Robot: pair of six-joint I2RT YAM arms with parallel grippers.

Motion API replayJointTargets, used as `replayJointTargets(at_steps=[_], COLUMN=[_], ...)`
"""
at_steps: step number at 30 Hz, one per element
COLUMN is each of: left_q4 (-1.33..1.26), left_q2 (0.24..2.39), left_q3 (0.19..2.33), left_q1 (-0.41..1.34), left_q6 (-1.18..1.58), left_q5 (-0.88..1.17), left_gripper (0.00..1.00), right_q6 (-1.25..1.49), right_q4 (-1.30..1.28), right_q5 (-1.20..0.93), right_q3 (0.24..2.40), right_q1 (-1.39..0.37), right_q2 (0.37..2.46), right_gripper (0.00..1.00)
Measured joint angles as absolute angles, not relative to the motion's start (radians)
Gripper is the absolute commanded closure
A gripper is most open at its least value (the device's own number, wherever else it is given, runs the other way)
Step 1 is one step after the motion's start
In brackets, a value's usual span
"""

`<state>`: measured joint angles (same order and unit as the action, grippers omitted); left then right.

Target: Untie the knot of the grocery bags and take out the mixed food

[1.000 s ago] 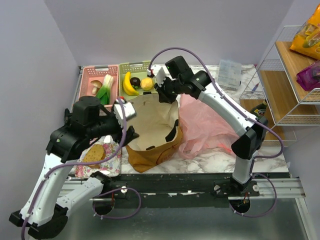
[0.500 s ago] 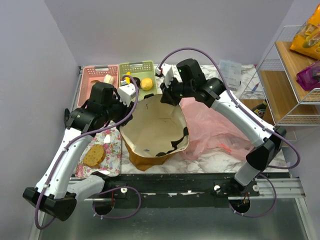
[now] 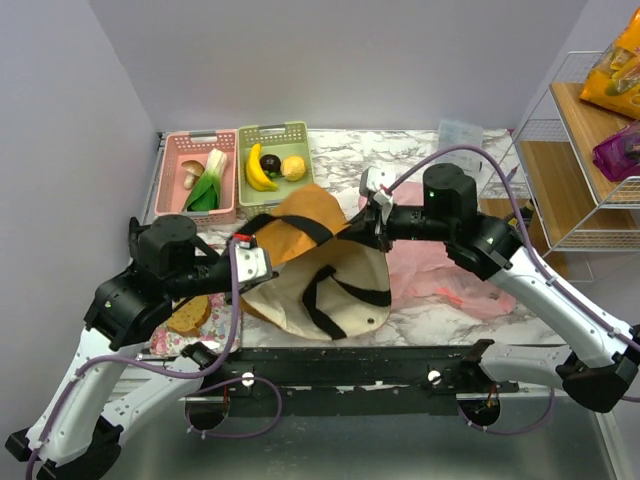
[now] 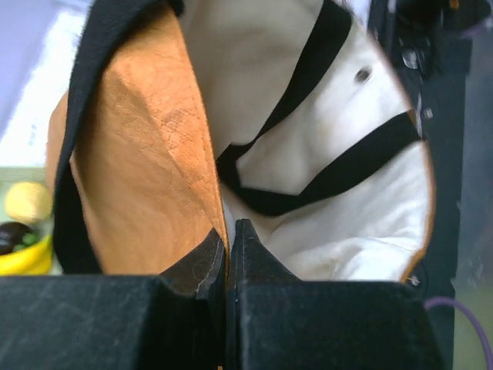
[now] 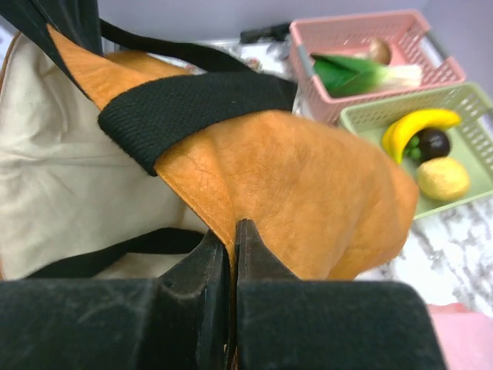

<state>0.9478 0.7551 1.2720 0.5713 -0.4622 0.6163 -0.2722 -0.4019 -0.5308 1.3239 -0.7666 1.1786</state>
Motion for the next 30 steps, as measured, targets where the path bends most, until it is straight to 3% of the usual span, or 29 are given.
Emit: replayJointTargets(at_steps=[2, 4, 7, 8, 12, 18, 25, 30], left_q4=[0.957, 0.968, 0.975, 0.974, 0.971, 0.962, 0.959, 0.959], left_q2=[0.727, 0.712, 0.72, 0.724, 0.786, 0.875, 0.871, 0.866], left_q3=[1.188, 1.117, 1.073, 1.074, 1.142, 1.2, 1.199, 1.199], left_q1=[0.595, 0.599, 0.601, 0.601, 0.542, 0.411, 0.403, 0.403], left_q6=[-0.5, -0.512, -0.489, -0.472, -0.374, -0.297, -0.286, -0.286], left_q5=[0.619, 0.609, 0.565, 0.55, 0.491, 0.466, 0.468, 0.468], left_gripper=[1.0, 1.0, 1.0, 1.0, 1.0, 1.0, 1.0, 1.0], right_q6=[-0.284, -0.286, -0.258, -0.256, -0.223, -0.156, -0.156, -0.102], right_q4=[-0.414, -0.442, -0.5, -0.545, -0.67, -0.725, -0.777, -0.793], right_q5=[-0.551, -0.554, -0.533, -0.516, -0.469, -0.362, -0.144, -0.019], right_q3=[1.275, 1.256, 1.269, 1.307, 1.508, 1.64, 1.623, 1.495], right_q1=[-0.77, -0.769, -0.766, -0.763, -0.726, -0.502, -0.347, -0.194], right_q2=[1.163, 1.184, 1.237, 1.264, 1.348, 1.335, 1.513, 1.628], right_gripper=[0.98, 0.72, 0.23, 0.17, 0.06, 0.04, 0.0, 0.0])
